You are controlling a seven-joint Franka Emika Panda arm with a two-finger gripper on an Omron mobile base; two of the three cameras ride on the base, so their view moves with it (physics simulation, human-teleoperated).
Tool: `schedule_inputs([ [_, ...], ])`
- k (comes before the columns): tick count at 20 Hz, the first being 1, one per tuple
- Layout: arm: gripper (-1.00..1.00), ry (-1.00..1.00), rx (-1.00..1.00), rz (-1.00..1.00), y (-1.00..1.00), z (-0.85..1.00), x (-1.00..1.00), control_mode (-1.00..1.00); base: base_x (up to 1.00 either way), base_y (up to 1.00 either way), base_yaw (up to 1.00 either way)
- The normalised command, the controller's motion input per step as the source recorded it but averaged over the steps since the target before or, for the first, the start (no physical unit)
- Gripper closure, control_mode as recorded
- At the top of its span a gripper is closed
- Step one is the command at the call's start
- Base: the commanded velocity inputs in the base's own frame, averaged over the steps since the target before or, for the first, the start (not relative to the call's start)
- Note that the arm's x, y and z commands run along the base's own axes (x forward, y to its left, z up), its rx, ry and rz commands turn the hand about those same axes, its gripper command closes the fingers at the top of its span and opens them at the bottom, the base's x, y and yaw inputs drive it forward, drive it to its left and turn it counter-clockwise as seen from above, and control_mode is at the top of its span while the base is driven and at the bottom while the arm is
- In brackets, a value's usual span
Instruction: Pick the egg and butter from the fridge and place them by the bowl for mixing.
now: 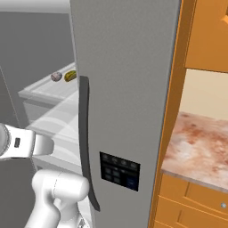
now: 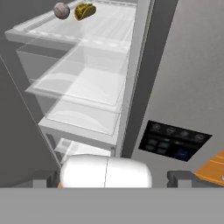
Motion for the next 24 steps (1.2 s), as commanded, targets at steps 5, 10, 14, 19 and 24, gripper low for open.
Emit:
schedule_inputs([
  [5, -1.0, 0.0, -0.03, 0.05, 0.53, 0.1, -0.02, -1.0, 0.06, 0.02, 0.04],
  [10, -1.0, -0.02, -0.04, 0.14, 0.49, 0.43, 0.01, -1.0, 0.0, 0.0, 0.0],
  [14, -1.0, -0.03, -0.02, 0.2, 0.28, 0.53, 0.08, -1.0, 0.0, 0.0, 0.0],
  [19, -1.0, -0.08, -0.09, 0.16, 0.15, 0.22, 0.39, -1.0, 0.0, 0.0, 0.0],
  [24, -1.0, -0.19, -0.17, 0.02, 0.33, 0.22, 0.54, -1.0, 0.0, 0.0, 0.0],
])
